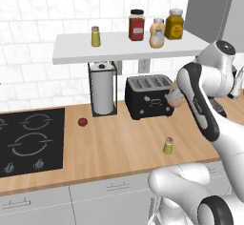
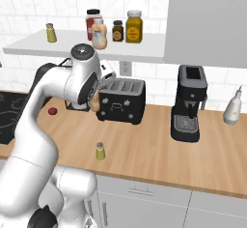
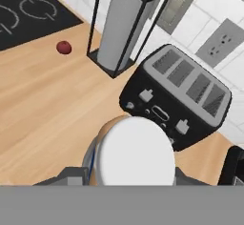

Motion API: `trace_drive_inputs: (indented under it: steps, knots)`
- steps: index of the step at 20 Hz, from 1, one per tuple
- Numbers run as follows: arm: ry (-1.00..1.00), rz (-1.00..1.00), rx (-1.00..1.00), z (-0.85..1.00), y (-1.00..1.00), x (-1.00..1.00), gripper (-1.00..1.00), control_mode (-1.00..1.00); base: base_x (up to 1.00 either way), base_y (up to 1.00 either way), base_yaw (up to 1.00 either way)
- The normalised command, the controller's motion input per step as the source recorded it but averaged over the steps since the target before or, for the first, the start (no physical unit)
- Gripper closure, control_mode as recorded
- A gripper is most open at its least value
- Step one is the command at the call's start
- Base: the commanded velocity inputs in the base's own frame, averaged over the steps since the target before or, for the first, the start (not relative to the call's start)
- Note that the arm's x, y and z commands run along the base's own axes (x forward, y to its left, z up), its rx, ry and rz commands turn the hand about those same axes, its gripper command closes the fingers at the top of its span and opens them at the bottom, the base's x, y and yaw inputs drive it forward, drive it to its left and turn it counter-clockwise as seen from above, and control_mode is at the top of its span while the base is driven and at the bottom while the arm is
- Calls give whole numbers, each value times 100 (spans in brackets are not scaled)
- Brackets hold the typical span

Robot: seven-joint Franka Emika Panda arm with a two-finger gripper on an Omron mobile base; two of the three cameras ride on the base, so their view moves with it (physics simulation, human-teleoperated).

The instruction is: Put the shaker and condiment bottle from the counter next to their counterparts in the cabinet.

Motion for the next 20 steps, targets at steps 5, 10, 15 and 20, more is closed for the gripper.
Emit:
trace_drive_inputs:
  steps: [5, 10, 15, 20]
  knots:
    - [0, -35, 6, 48, 0, -8, 100, -100, 0, 0, 0]
    - [0, -31, 4, 67, 0, 0, 100, -100, 0, 0, 0]
    - [0, -26, 9, 70, 0, -4, 100, -100, 0, 0, 0]
    - [0, -19, 12, 63, 0, -4, 100, -100, 0, 0, 0]
